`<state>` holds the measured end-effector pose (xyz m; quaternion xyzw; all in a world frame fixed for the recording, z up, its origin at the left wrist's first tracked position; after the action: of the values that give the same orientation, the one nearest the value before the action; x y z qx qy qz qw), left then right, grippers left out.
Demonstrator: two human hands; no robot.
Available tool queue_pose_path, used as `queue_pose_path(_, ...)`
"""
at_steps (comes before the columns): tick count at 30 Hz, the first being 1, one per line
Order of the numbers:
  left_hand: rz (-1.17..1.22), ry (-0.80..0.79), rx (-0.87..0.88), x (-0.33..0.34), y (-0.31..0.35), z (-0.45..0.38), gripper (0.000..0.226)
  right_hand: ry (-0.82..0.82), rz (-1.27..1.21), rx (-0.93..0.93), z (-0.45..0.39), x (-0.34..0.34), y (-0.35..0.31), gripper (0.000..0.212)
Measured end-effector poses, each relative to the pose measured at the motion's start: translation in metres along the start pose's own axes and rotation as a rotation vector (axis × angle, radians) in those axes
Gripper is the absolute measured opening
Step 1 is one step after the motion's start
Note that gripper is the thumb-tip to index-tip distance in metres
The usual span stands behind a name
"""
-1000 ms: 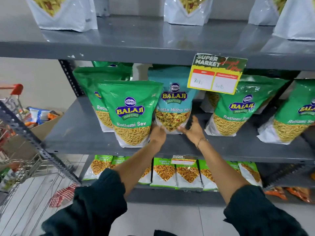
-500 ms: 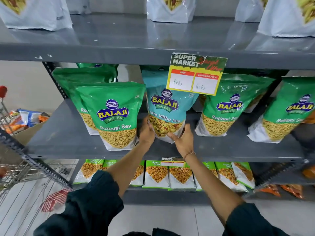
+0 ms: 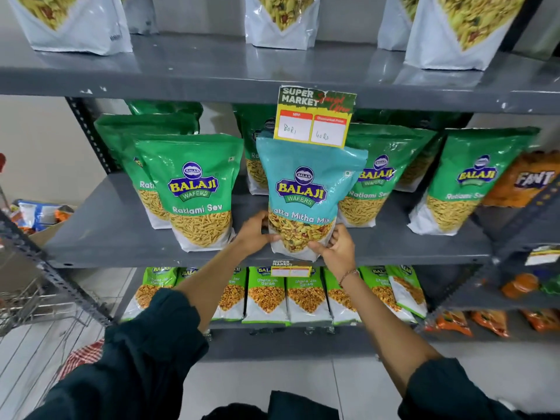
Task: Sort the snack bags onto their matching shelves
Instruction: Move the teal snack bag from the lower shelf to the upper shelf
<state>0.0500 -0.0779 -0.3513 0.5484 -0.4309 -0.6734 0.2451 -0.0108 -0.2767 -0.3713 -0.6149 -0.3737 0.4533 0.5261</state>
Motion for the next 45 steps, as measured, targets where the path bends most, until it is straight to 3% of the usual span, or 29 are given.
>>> queue_pose_path(10,0.125,-0.079,0.043,0.013,0.009,0.114,0.048,-0.089,-0.064,0.008,0.11,-0.029,-0.019,0.05)
queue_pose_path(21,0.197,0.088,0.264,-0.084,0.145,0.176,0.039,-0.173,-0.077,-0.241,0.13,-0.048,-0.175,0.04)
queue_pose_path(33,0.166,0.294,0.485,-0.2,0.278,0.133,0.041,-0.192,-0.12,-0.512,0.062,-0.053,-0.353,0.036)
queue_pose_path(45,0.144,0.372,0.487,-0.233,0.297,0.004,0.039,-0.146,-0.095,-0.452,-0.071,-0.028,-0.387,0.033)
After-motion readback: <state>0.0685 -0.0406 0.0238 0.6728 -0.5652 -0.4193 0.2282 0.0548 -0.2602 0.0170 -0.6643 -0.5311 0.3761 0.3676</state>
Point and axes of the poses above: each hand's wrist, its own z-axis away from the middle knuckle, its own x-axis out of the palm, y = z × x, the point moved 7 cm from there along -z, towards the middle knuckle, and after that the axes turned 4 degrees about x, right-handed, at the moved point
